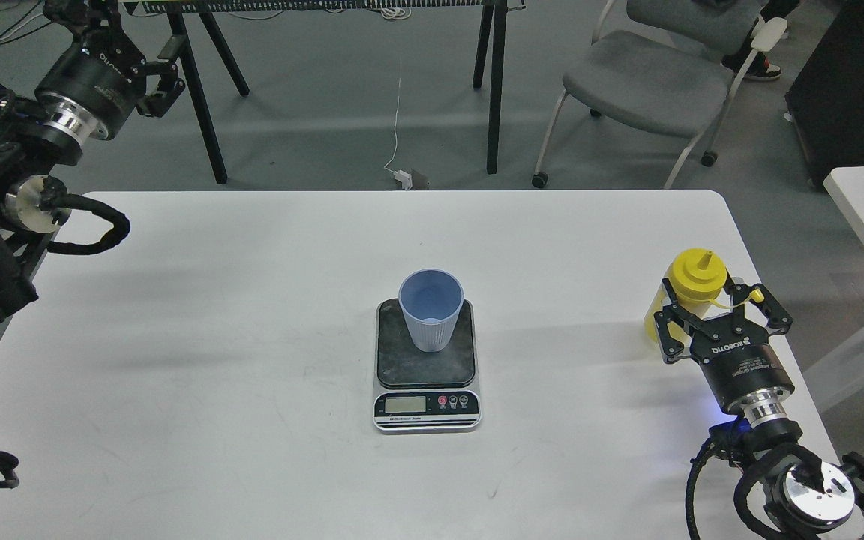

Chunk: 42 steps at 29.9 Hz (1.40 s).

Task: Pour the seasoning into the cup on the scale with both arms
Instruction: 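Lower the yellow bottle onto the table and open the right gripper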

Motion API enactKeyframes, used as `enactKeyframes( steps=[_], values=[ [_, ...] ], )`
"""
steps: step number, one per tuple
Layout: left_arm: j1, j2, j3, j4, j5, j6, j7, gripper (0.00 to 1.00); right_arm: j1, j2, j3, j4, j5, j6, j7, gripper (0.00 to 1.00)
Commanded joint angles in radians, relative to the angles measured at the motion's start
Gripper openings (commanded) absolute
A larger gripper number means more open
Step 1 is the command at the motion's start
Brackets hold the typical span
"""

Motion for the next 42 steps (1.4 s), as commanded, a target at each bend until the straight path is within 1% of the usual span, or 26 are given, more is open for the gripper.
enactKeyframes(
  steps=[1, 6, 13, 17, 19, 21, 22, 23, 24, 26, 27, 29, 31, 35, 42],
  values=[
    [0.000, 0.006, 0.000, -0.001, 0.002, 0.000, 0.000, 0.97, 0.001, 0.007, 0.001, -0.022, -0.001, 0.000, -0.001, 0.34],
    [0.000, 0.003, 0.000, -0.006, 0.002, 0.000, 0.000, 0.97, 0.002, 0.031, -0.002, -0.074, -0.001, 0.000, -0.002, 0.34],
    [0.003, 0.008, 0.003, -0.006, 0.002, 0.000, 0.000, 0.97, 0.002, 0.079, -0.002, -0.099, -0.001, 0.000, 0.001, 0.35],
    [0.003, 0.014, 0.004, -0.006, 0.002, 0.000, 0.000, 0.97, -0.002, 0.082, -0.004, -0.096, -0.007, 0.000, 0.006, 0.38],
    [0.003, 0.016, 0.004, -0.006, 0.002, 0.000, 0.000, 0.97, -0.004, 0.081, -0.004, -0.090, -0.041, 0.000, 0.009, 0.45],
    [0.005, 0.017, 0.004, -0.006, 0.002, 0.000, 0.000, 0.97, -0.004, 0.081, -0.002, -0.096, -0.052, 0.000, 0.009, 0.54],
    [0.005, 0.019, 0.004, -0.006, 0.002, 0.000, 0.000, 0.97, -0.004, 0.078, -0.002, -0.097, -0.053, 0.000, 0.009, 0.63],
    [0.005, 0.020, 0.004, -0.006, 0.002, 0.000, 0.000, 0.97, -0.004, 0.074, -0.002, -0.096, -0.058, 0.000, 0.009, 0.69],
    [0.006, 0.020, 0.004, -0.006, 0.002, 0.000, 0.000, 0.97, -0.005, 0.073, -0.002, -0.093, -0.058, 0.000, 0.009, 0.73],
    [0.006, 0.020, 0.004, -0.006, 0.002, 0.000, 0.000, 0.97, -0.010, 0.073, -0.002, -0.088, -0.058, 0.000, 0.010, 0.82],
    [0.006, 0.020, 0.004, -0.006, 0.002, 0.000, 0.000, 0.97, -0.012, 0.073, -0.002, -0.087, -0.056, 0.000, 0.013, 0.85],
    [0.006, 0.020, 0.004, -0.006, 0.002, 0.000, 0.000, 0.97, -0.015, 0.071, -0.002, -0.085, -0.058, 0.000, 0.025, 1.00],
    [0.006, 0.020, 0.004, -0.006, 0.002, 0.000, 0.000, 0.97, -0.018, 0.070, -0.002, -0.087, -0.058, 0.000, 0.036, 1.00],
    [0.006, 0.020, 0.004, -0.006, 0.002, 0.000, 0.000, 0.97, -0.022, 0.067, 0.001, -0.090, -0.053, 0.000, 0.036, 1.00],
    [0.008, 0.016, 0.003, -0.006, 0.002, 0.000, 0.000, 0.97, -0.103, 0.010, 0.007, -0.056, -0.049, 0.000, 0.036, 1.00]
  ],
)
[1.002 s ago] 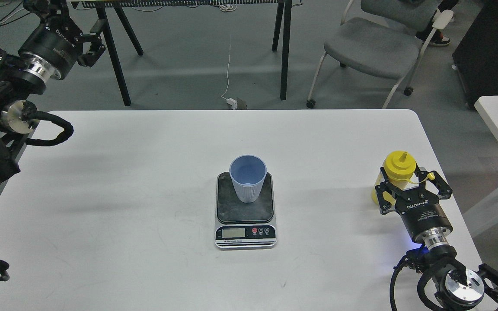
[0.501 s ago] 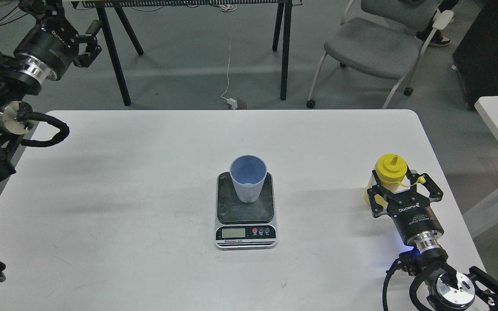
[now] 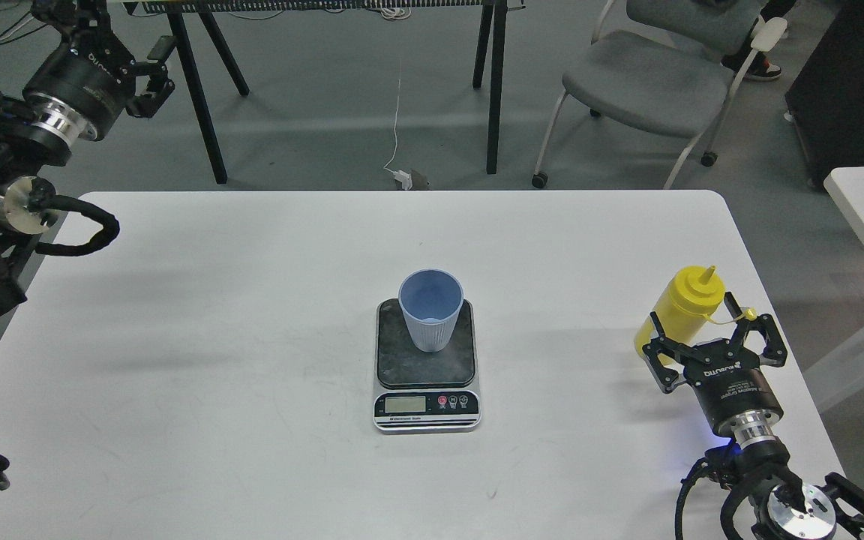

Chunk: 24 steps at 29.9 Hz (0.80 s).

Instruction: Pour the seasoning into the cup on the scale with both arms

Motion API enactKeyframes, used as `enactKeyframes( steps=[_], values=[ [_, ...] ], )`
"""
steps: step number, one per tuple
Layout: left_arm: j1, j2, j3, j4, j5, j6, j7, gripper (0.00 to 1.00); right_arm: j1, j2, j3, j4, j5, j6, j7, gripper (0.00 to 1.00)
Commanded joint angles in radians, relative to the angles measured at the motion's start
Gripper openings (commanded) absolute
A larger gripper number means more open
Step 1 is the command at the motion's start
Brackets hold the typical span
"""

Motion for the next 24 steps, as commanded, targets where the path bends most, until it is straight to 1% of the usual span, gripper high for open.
enactKeyframes(
  steps=[1, 5, 8, 10, 13, 15, 18, 21, 24],
  values=[
    [-0.001, -0.001, -0.002, 0.000, 0.000, 0.000, 0.000, 0.97, -0.057, -0.039, 0.007, 0.027, 0.000, 0.000, 0.000, 1.00],
    [0.000, -0.001, -0.002, 0.000, 0.000, 0.000, 0.000, 0.97, -0.138, -0.120, 0.011, 0.065, 0.000, 0.000, 0.001, 1.00],
    [0.000, -0.001, -0.003, 0.000, 0.000, 0.000, 0.000, 0.97, -0.167, -0.203, 0.037, 0.056, -0.001, 0.000, 0.001, 1.00],
    [0.000, -0.003, -0.005, 0.000, 0.000, 0.000, 0.000, 0.98, -0.167, -0.268, 0.062, 0.026, -0.001, 0.000, 0.001, 1.00],
    [0.002, -0.001, -0.015, 0.000, -0.002, 0.000, 0.000, 0.98, -0.141, -0.350, 0.122, -0.068, -0.003, 0.000, -0.002, 1.00],
    [0.002, -0.006, -0.015, 0.000, -0.002, 0.000, 0.000, 0.99, -0.057, -0.410, 0.126, -0.140, -0.012, 0.000, -0.009, 1.00],
    [0.003, -0.018, -0.017, 0.000, -0.002, 0.000, 0.000, 0.99, 0.143, -0.499, 0.071, -0.279, -0.055, 0.000, -0.011, 1.00],
    [0.002, -0.035, -0.018, 0.001, -0.002, 0.000, 0.000, 0.99, 0.402, -0.479, -0.054, -0.416, -0.130, 0.000, -0.011, 1.00],
    [0.002, -0.038, -0.020, 0.000, -0.003, 0.000, 0.000, 0.99, 0.650, -0.412, -0.229, -0.500, -0.177, 0.000, -0.011, 1.00]
  ],
)
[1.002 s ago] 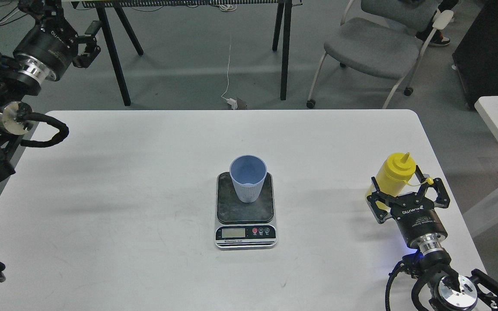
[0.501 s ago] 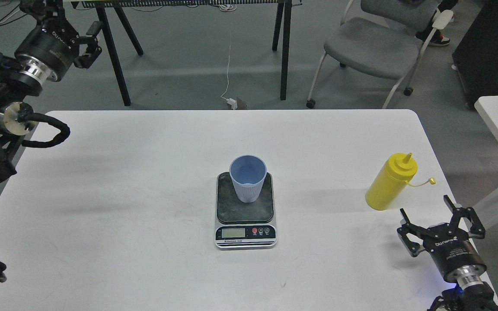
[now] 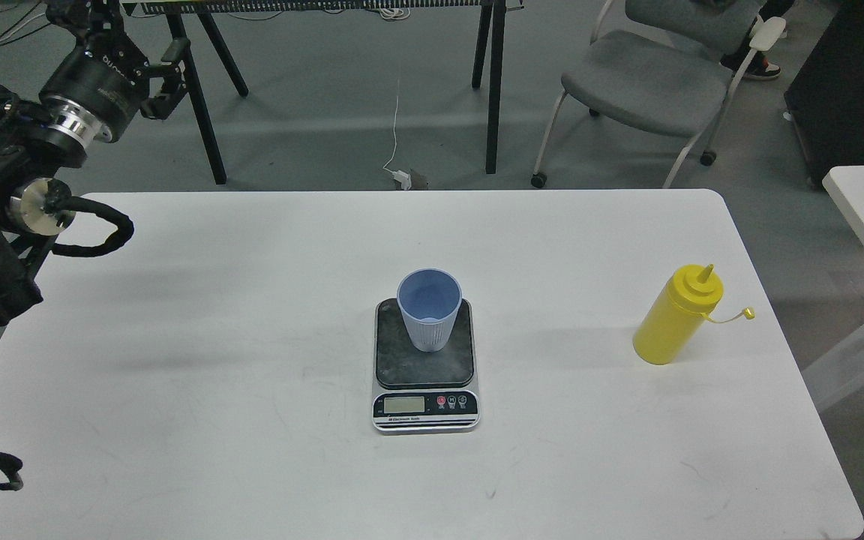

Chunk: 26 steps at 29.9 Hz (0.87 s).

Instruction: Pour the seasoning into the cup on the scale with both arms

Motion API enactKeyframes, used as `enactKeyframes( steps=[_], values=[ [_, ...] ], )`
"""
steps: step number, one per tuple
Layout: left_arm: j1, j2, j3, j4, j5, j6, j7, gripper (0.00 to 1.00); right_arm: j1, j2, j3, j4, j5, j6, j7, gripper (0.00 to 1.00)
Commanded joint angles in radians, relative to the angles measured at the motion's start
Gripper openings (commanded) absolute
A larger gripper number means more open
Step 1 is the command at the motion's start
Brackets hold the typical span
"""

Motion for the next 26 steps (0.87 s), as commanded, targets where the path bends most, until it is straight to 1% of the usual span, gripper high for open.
enactKeyframes(
  steps=[1, 3, 7, 11, 14, 18, 26],
  values=[
    [-0.001, -0.005, -0.002, 0.001, 0.000, 0.000, 0.000, 0.99, 0.283, 0.086, -0.209, -0.100, -0.042, 0.000, 0.002, 1.00],
    [-0.001, -0.005, 0.000, 0.001, 0.000, 0.000, 0.000, 0.99, 0.371, 0.152, -0.286, -0.123, -0.043, 0.000, 0.002, 1.00],
    [0.002, -0.003, 0.018, 0.003, 0.003, 0.000, 0.000, 0.99, 0.495, 0.343, -0.371, -0.175, -0.052, 0.000, 0.002, 1.00],
    [0.014, -0.006, 0.032, 0.004, 0.039, 0.000, 0.000, 0.99, 0.544, 0.500, -0.406, -0.213, -0.052, 0.000, 0.002, 1.00],
    [0.016, -0.008, 0.029, 0.007, 0.041, 0.000, 0.000, 0.99, 0.569, 0.589, -0.429, -0.238, -0.054, 0.000, 0.002, 1.00],
    [0.016, -0.012, 0.027, 0.009, 0.041, 0.000, 0.000, 0.99, 0.575, 0.654, -0.446, -0.270, -0.054, 0.000, 0.002, 1.00],
    [0.014, -0.017, 0.026, 0.009, 0.041, 0.000, 0.000, 0.99, 0.569, 0.666, -0.460, -0.284, -0.054, 0.000, 0.000, 1.00]
  ],
)
